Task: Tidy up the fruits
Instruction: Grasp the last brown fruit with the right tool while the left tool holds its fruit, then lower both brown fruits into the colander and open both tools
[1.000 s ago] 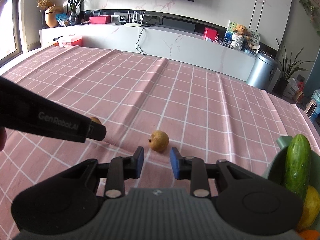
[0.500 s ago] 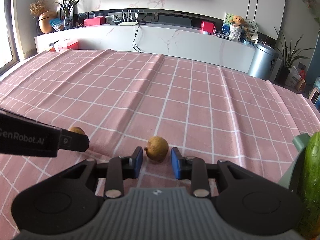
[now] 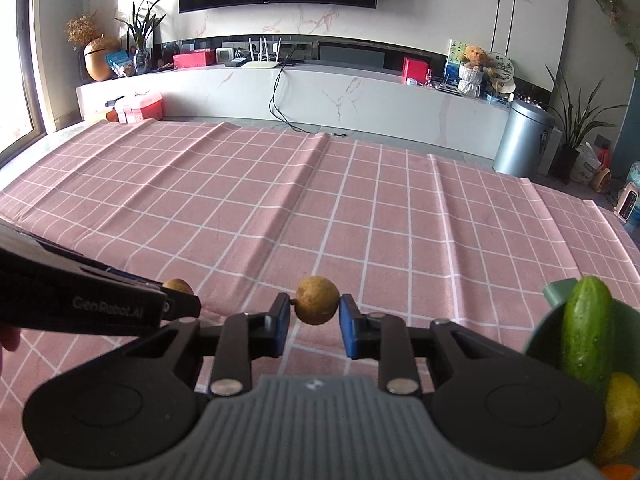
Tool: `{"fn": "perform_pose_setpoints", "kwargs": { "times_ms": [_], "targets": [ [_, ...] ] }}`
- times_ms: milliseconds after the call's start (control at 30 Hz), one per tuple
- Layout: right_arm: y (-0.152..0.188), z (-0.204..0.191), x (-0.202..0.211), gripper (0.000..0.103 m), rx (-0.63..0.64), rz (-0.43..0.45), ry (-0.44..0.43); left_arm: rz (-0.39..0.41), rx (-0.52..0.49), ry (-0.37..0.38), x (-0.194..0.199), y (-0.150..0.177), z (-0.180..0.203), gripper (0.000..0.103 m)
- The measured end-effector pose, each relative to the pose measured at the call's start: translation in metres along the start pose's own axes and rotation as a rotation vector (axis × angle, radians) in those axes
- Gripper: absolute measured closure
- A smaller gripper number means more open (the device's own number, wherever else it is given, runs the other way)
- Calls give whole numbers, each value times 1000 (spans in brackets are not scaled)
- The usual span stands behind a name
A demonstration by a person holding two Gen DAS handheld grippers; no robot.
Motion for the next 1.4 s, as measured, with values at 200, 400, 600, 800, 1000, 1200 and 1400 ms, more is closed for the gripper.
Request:
{"fn": "perform_pose_setpoints", "kwargs": {
  "times_ms": [200,400,600,800,1000,1200,1400],
  "targets": [
    [4,7,46,81,-28,15,-1,-1,-39,23,17,8,20,75],
    [20,16,96,81,-64,27,0,17,-96,42,40,14,51,75],
    [42,27,140,81,-97,16,-1,23,-147,103,62,27,90,75],
    [66,48,171,81,-115,-4,30,9,-201,178,69,37,128,75],
    [76,93,190,81,-233,-20,47,-5,-276,201,61,40,170,75],
    [78,133,191,81,-233,-58,98,-46,-301,215,38,33,194,75],
    [76,158,169,81,-185,-105,110,-66,-312,188,18,29,206,75]
  ]
}}
Point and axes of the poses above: each gripper's, at about its wrist camera, not at the fingertips, and x roughly against the way its jaws point, z to its right, y to its underside, the point moved 2 cm from there along -x, roughly the way its jaws point, and after that the axes turned 2 degrees about y, right-handed, at the moved point
